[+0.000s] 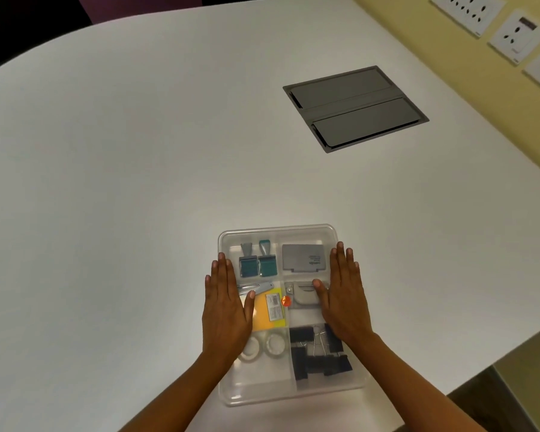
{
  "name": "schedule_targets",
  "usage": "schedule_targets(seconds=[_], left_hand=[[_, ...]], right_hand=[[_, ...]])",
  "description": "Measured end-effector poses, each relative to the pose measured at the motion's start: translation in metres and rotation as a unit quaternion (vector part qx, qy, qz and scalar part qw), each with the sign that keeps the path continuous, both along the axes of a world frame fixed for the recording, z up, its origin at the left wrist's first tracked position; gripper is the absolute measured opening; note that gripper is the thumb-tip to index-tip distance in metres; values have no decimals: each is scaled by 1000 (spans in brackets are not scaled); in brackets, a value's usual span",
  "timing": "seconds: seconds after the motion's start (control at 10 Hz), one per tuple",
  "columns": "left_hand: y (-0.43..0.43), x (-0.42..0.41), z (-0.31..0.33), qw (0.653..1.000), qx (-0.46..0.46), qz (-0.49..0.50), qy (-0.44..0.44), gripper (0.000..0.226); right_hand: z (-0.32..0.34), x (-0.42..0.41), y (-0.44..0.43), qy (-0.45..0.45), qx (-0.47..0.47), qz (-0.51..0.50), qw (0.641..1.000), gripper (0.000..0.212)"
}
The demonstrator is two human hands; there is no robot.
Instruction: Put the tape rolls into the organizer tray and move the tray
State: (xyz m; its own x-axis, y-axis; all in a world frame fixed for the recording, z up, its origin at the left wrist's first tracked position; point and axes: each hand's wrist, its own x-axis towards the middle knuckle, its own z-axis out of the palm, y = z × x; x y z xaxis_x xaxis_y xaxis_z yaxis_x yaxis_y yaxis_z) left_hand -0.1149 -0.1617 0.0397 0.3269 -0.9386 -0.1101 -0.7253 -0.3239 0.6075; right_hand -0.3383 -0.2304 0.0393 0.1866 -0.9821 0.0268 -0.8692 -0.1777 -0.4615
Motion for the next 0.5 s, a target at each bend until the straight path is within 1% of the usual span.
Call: schedule_targets(seconds=[0.1,0.3,0.5], left_hand=[[1,1,-2,1000,-7,-3,-1,78],[3,1,3,999,-26,-7,21,78],[0,0,15,997,-65,-29,-6,84]], right_hand=[[1,1,1,-15,0,-5,1000,77],[5,1,4,-5,-8,-10,1000,77],[20,4,8,-22,-46,-9,999,73]])
